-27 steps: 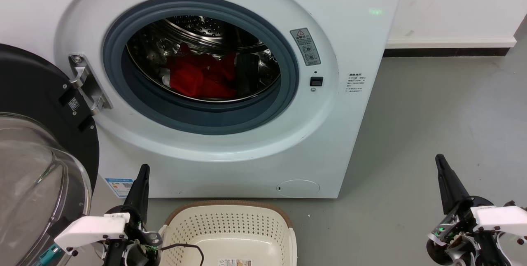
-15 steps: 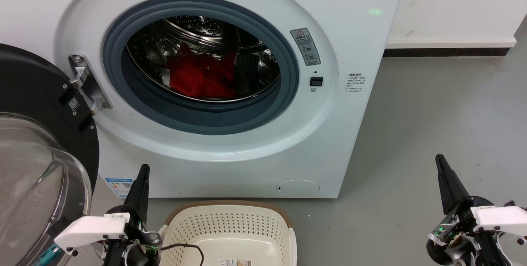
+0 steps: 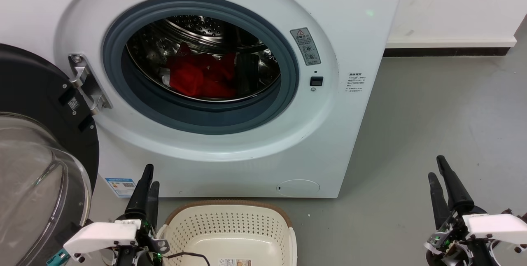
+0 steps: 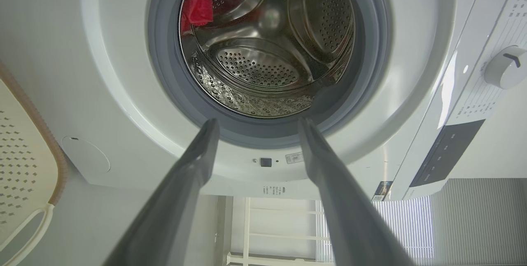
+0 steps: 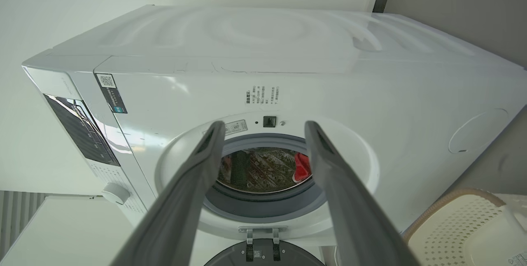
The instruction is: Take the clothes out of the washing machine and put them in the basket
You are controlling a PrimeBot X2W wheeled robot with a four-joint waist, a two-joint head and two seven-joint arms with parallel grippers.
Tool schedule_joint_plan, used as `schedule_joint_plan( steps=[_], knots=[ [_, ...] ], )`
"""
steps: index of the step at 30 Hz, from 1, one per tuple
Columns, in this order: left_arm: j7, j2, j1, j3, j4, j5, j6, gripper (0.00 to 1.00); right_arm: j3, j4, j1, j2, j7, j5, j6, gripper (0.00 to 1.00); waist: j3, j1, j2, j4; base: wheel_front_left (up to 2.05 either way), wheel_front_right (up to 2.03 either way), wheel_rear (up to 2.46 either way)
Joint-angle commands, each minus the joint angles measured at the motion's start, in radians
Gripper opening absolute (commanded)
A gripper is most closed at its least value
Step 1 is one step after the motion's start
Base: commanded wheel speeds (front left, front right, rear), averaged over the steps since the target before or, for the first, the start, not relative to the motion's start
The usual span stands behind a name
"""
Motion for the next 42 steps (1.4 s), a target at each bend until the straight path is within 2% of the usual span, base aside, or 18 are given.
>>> schedule_joint_plan(
  steps=[1,13,17,42],
  knots=[
    [-0.012,0.002,-0.028,-0.004,-0.029,0.027,0.000,1.00,0.004,-0.029,-0.007,-0.001,-0.011,-0.026,0.000,1.00,0.000,0.0000,0.0000,0.000,0.00,0.00,0.00],
    [-0.061,0.002,-0.041,-0.024,-0.094,0.258,0.000,1.00,0.018,-0.098,0.003,0.000,-0.061,-0.247,0.000,1.00,0.001,0.0000,0.0000,-0.001,0.00,0.00,0.00],
    [-0.082,0.002,-0.044,-0.037,-0.118,0.379,0.000,1.00,0.023,-0.130,0.011,0.000,-0.081,-0.360,0.000,1.00,0.001,0.0000,0.0000,-0.002,0.00,0.00,0.00],
    [-0.167,0.009,-0.050,-0.082,-0.147,0.864,0.006,1.00,0.038,-0.187,0.051,0.000,-0.158,-0.888,0.000,1.00,-0.001,0.0000,0.0000,0.003,0.00,0.00,0.00]
  ],
)
